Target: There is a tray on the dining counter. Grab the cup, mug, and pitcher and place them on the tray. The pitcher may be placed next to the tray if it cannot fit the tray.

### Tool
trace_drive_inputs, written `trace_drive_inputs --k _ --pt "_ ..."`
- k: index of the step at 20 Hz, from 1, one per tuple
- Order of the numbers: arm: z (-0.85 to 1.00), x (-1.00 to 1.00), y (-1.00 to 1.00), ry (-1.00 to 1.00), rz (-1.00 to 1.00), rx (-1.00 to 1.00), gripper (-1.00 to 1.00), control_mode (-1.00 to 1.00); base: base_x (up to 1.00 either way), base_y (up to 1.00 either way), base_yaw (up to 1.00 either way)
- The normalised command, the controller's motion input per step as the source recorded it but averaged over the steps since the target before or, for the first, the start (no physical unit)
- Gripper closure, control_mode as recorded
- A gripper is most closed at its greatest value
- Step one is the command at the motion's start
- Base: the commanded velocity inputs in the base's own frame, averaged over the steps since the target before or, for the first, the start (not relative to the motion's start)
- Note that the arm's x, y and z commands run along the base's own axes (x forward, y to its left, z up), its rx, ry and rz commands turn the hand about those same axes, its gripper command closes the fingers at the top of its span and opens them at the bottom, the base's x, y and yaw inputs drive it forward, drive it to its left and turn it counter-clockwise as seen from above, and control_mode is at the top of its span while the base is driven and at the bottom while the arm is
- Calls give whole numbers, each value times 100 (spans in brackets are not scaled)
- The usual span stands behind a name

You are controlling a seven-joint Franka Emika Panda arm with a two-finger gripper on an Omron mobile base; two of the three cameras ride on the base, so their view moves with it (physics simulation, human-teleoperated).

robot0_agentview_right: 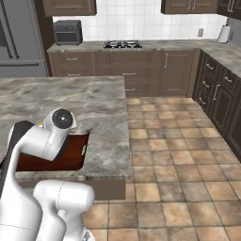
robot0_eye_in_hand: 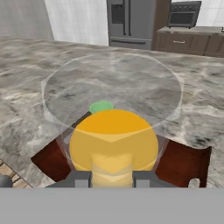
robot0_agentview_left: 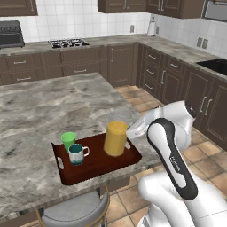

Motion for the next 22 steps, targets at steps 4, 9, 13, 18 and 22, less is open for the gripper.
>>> trace_drive_inputs --k 4,9,13,18,22 --pt "-21 9 0 0 0 0 100 -100 0 0 0" --pt "-21 7 5 0 0 0 100 -100 0 0 0" --pt "-22 11 9 -4 0 -2 100 -100 0 0 0" --pt "-25 16 11 -8 0 -6 100 -100 0 0 0" --pt "-22 16 10 -1 0 -1 100 -100 0 0 0"
